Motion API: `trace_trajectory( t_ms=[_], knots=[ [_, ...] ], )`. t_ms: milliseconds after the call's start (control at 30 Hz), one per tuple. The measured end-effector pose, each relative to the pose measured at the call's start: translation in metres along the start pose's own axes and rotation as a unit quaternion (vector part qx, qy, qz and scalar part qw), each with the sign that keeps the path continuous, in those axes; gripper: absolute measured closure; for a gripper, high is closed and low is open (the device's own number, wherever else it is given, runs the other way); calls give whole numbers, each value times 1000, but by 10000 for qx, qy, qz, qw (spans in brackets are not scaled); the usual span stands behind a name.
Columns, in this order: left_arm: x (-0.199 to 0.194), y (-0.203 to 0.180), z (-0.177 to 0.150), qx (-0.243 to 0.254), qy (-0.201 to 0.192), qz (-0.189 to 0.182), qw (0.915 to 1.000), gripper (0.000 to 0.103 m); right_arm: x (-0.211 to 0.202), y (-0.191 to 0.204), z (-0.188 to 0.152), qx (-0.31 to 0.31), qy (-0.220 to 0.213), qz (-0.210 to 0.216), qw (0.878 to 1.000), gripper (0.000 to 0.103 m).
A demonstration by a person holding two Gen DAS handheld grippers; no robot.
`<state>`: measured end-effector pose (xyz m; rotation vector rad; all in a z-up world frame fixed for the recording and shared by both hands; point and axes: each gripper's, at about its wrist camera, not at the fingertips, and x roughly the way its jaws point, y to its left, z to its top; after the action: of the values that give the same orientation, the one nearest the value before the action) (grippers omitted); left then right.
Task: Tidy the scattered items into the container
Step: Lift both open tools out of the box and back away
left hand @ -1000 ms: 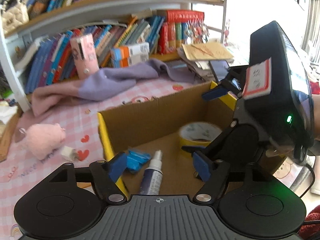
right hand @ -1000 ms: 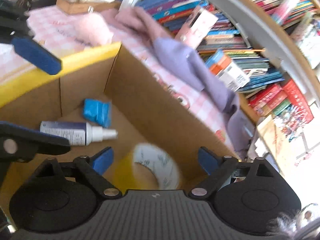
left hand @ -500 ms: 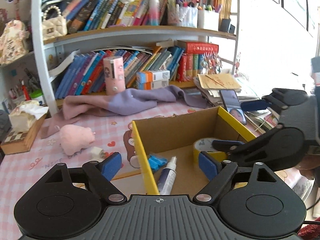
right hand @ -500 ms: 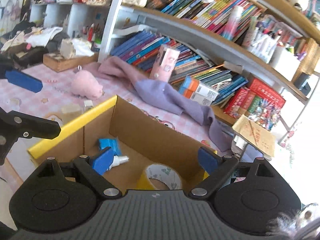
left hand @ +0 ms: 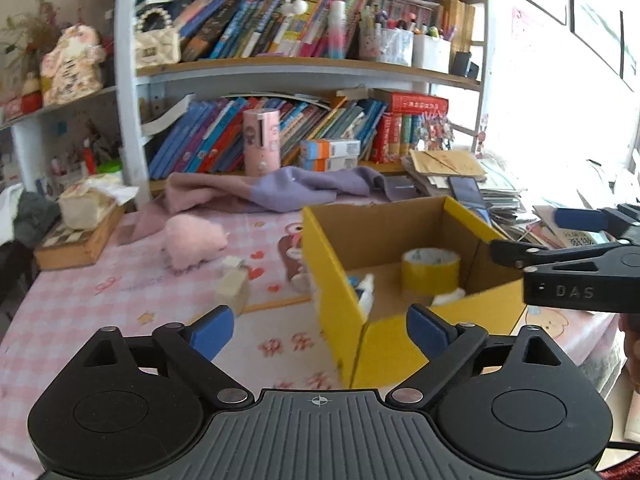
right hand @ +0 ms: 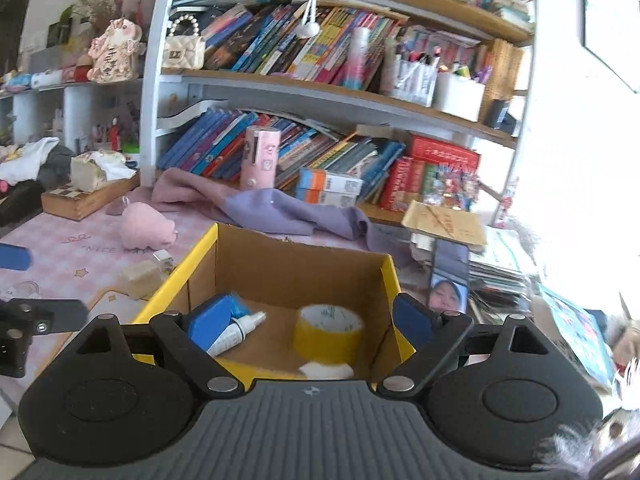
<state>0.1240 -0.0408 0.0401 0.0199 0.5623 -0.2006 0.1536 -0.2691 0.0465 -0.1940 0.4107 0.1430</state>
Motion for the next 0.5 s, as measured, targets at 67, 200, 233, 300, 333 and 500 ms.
trace_trajectory(
  t_ms=[67, 200, 233, 300, 333, 500],
  knots=[
    [-11, 11, -9, -81, 41, -34, 10000, 7, -15, 10, -6, 89, -30, -189, 9998, 13],
    [-32, 28, -30, -149, 67, 20, 9999, 7, -44, 30, -19, 283, 4, -465, 9985, 12],
    [-37, 32, -36, -172, 85, 33, 9998, 7, -50, 35, -23, 305, 46, -492, 9983, 12],
    [-44, 40, -45, -193, 168, 35, 9997, 6, -61, 47, -30, 331, 162, -531, 9979, 12],
    [-46, 43, -49, -188, 229, 24, 9996, 6, -65, 53, -34, 346, 232, -534, 9977, 12],
    [-57, 59, -67, -135, 553, -31, 9984, 5, -80, 82, -54, 606, 738, -270, 9951, 7]
  ],
)
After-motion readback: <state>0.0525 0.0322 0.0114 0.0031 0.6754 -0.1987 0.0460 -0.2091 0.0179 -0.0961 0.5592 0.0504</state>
